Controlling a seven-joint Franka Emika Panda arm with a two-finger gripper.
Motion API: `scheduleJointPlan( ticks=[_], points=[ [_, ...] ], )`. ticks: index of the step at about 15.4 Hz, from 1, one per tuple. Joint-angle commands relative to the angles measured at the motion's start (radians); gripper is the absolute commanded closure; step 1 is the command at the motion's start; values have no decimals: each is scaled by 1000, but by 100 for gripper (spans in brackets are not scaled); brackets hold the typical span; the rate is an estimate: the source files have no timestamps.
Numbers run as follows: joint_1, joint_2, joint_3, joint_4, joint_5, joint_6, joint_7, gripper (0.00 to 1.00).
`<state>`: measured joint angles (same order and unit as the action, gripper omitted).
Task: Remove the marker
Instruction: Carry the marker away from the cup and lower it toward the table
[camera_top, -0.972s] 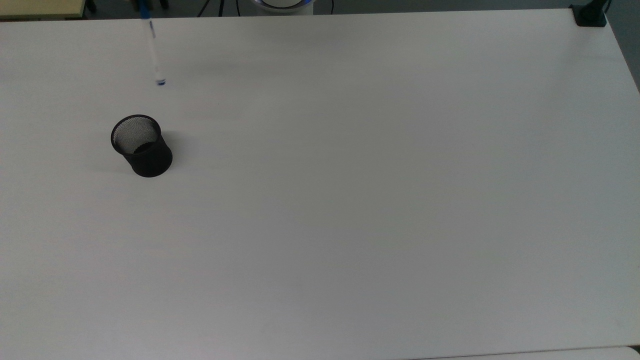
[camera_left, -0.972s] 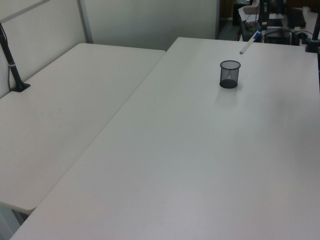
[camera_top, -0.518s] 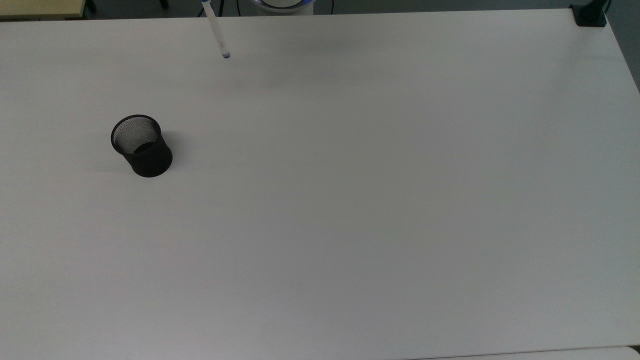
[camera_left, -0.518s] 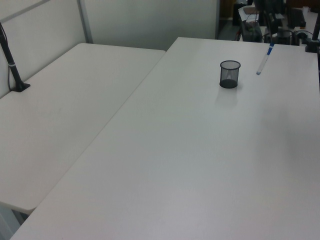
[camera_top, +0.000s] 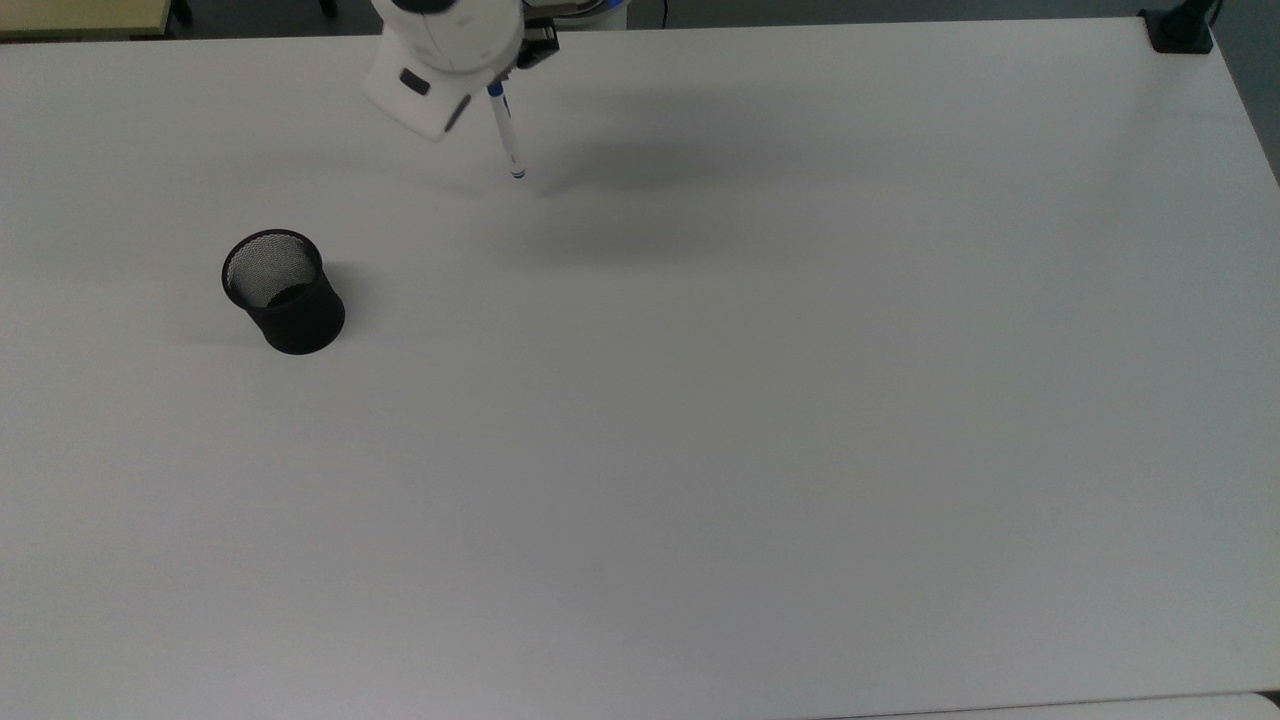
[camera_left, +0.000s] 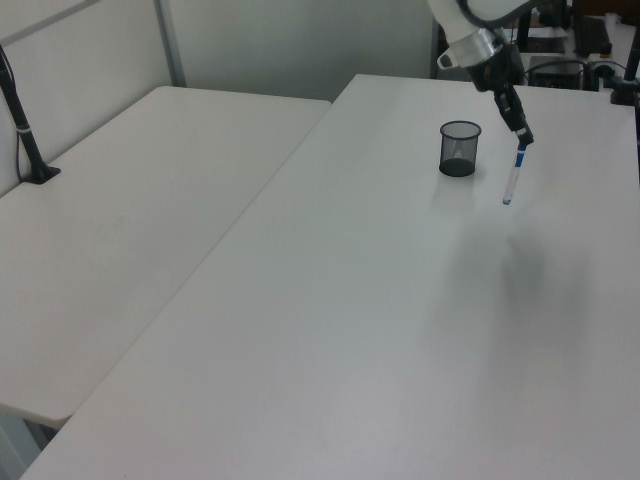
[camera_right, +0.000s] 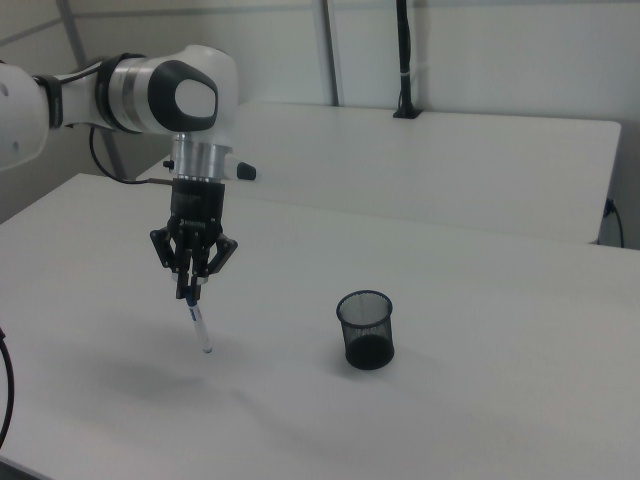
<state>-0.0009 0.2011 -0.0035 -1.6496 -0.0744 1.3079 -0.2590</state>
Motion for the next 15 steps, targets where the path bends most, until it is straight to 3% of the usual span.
scheduleJointPlan(
  ticks=[1, 15],
  points=[
    [42, 49, -9, 28, 10, 1, 58, 93],
    [76, 152, -10, 71, 7, 7, 93, 91]
  ],
)
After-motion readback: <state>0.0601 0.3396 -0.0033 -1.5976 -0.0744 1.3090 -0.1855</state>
